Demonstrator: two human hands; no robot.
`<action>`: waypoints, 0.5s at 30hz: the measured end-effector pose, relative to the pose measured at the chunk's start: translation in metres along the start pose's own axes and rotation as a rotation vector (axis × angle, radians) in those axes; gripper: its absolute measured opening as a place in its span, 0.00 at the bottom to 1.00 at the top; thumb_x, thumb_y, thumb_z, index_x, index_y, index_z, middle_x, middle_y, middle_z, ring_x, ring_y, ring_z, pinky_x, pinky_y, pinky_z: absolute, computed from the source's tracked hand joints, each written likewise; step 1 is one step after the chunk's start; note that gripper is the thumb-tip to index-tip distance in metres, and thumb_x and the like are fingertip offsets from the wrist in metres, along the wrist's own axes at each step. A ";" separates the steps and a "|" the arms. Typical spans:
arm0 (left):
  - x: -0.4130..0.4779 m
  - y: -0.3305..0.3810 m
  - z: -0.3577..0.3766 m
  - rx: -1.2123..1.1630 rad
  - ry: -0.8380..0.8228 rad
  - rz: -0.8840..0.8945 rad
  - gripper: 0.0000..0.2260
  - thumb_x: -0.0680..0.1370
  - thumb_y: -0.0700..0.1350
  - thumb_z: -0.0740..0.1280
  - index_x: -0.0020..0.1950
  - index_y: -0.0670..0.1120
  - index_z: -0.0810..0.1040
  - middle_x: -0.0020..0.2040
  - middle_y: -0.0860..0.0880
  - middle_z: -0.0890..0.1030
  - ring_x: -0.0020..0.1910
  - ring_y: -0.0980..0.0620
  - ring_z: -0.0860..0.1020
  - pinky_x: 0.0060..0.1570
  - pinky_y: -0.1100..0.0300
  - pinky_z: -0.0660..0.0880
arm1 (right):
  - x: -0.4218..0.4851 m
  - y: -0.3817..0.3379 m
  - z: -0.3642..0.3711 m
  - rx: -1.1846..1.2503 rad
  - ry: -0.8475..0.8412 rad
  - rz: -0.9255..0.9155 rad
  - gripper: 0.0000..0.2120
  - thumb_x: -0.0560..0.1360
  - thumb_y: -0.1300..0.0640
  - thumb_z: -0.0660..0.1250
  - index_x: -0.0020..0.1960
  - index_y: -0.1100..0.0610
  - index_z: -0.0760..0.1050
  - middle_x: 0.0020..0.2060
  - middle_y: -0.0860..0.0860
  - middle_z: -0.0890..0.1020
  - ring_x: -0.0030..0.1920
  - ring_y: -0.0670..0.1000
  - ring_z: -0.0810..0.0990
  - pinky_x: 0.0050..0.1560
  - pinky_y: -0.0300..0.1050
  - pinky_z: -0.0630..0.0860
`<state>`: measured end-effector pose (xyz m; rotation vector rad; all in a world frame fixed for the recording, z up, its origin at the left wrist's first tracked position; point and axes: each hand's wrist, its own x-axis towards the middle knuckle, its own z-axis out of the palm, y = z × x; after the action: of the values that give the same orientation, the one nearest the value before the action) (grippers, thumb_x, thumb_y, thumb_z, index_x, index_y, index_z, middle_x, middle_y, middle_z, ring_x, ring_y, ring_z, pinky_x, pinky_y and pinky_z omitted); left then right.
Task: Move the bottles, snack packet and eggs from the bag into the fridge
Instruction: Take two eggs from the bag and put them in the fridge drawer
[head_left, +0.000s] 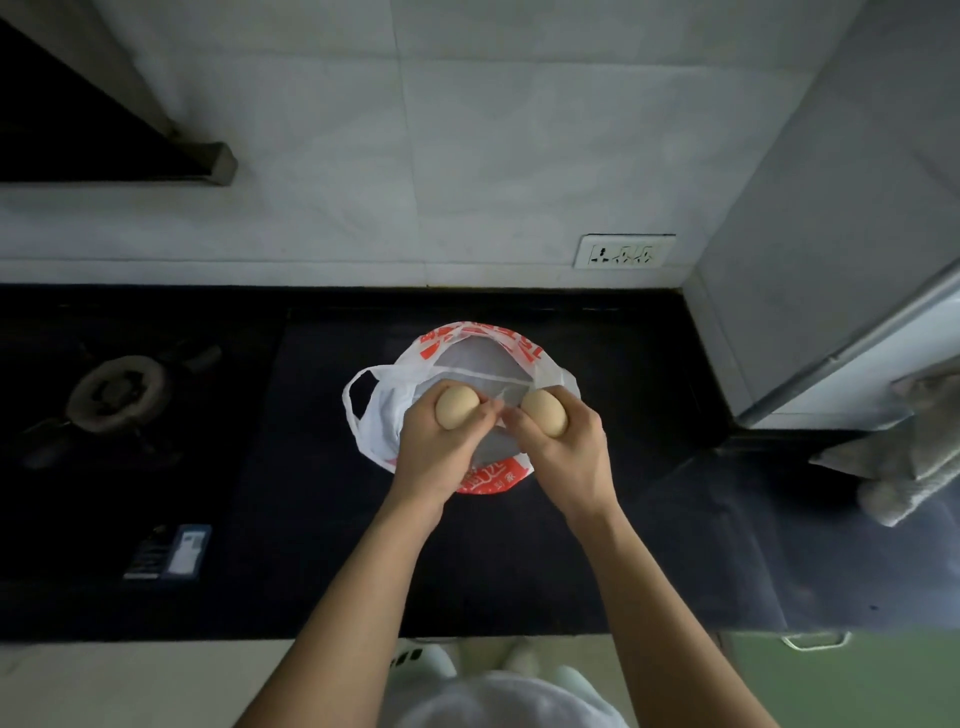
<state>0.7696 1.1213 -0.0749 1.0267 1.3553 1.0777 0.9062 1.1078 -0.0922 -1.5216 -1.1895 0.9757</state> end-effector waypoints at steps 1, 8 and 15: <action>-0.001 0.001 -0.004 -0.015 0.009 0.008 0.05 0.75 0.44 0.75 0.45 0.47 0.79 0.36 0.56 0.82 0.36 0.59 0.79 0.36 0.63 0.73 | 0.001 -0.002 0.003 0.003 -0.002 -0.010 0.08 0.74 0.51 0.75 0.44 0.55 0.79 0.37 0.50 0.83 0.37 0.48 0.83 0.35 0.39 0.78; -0.026 0.004 -0.050 -0.063 0.168 0.033 0.05 0.75 0.41 0.73 0.43 0.46 0.78 0.30 0.56 0.78 0.28 0.60 0.76 0.29 0.64 0.71 | 0.005 -0.023 0.044 -0.012 -0.118 -0.090 0.09 0.74 0.49 0.73 0.42 0.53 0.78 0.34 0.50 0.82 0.35 0.49 0.82 0.36 0.43 0.78; -0.083 -0.007 -0.103 -0.127 0.468 0.006 0.07 0.75 0.44 0.74 0.42 0.46 0.77 0.32 0.51 0.76 0.26 0.57 0.69 0.25 0.62 0.64 | -0.019 -0.044 0.096 -0.032 -0.440 -0.156 0.13 0.70 0.43 0.72 0.41 0.52 0.76 0.33 0.50 0.80 0.34 0.47 0.78 0.36 0.45 0.77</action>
<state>0.6714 1.0336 -0.0614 0.7083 1.6252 1.4495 0.8008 1.1116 -0.0719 -1.2485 -1.6118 1.2270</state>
